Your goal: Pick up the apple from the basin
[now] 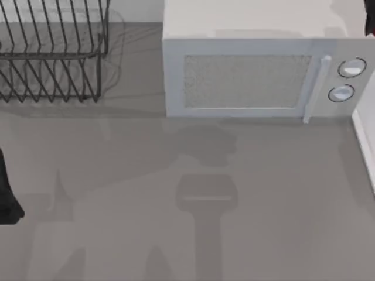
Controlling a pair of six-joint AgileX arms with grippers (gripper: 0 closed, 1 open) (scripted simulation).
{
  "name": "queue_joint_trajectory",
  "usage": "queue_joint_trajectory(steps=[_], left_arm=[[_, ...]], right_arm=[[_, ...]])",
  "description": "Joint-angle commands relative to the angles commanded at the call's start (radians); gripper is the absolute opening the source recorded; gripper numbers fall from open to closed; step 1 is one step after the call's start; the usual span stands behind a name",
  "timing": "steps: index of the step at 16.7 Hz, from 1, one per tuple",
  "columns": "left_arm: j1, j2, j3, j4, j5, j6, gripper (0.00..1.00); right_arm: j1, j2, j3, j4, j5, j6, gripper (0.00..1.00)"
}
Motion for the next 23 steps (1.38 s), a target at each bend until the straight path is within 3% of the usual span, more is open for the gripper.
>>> queue_joint_trajectory(steps=[4,7,16,23], left_arm=[[0.000,0.000,0.000,0.000,0.000,0.000,1.00],[0.000,0.000,0.000,0.000,0.000,0.000,1.00],[0.000,0.000,0.000,0.000,0.000,0.000,1.00],[0.000,0.000,0.000,0.000,0.000,0.000,1.00]], right_arm=[[0.232,-0.069,-0.180,0.040,0.008,0.256,0.00],[0.328,-0.083,-0.327,0.055,0.024,0.341,0.00],[0.378,-0.080,-0.414,0.072,0.036,0.352,0.00],[0.454,-0.063,-0.639,0.326,0.046,0.400,0.00]])
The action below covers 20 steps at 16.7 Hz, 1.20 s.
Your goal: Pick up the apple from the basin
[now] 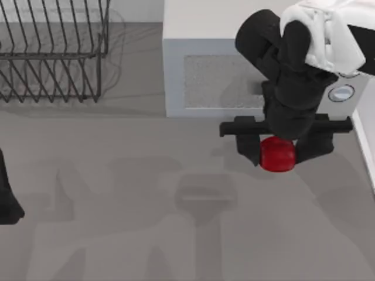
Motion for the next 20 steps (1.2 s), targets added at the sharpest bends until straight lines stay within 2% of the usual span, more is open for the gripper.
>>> queue_joint_trajectory(steps=[5,9,20], left_arm=[[0.000,0.000,0.000,0.000,0.000,0.000,1.00],[0.000,0.000,0.000,0.000,0.000,0.000,1.00],[0.000,0.000,0.000,0.000,0.000,0.000,1.00]], right_arm=[[-0.076,0.036,-0.128,0.144,-0.009,-0.050,0.00],[-0.082,0.038,-0.130,0.151,-0.009,-0.055,0.00],[-0.082,0.038,-0.130,0.151,-0.009,-0.055,0.83]])
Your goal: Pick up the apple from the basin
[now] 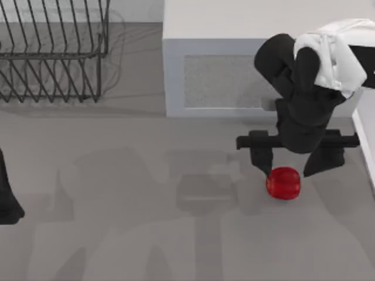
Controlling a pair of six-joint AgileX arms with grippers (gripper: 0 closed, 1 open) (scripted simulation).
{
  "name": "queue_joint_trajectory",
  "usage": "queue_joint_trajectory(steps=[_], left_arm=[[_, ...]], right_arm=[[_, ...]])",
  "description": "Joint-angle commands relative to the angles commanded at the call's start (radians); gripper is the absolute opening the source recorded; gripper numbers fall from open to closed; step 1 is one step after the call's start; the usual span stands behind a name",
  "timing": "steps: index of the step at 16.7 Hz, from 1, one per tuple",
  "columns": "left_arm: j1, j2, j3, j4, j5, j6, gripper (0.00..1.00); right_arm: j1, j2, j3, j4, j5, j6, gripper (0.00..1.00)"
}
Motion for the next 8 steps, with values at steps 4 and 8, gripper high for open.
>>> queue_joint_trajectory(steps=[4,8], left_arm=[[0.000,0.000,0.000,0.000,0.000,0.000,1.00],[0.000,0.000,0.000,0.000,0.000,0.000,1.00]], right_arm=[[0.000,0.000,0.000,0.000,0.000,0.000,1.00],[0.000,0.000,0.000,0.000,0.000,0.000,1.00]])
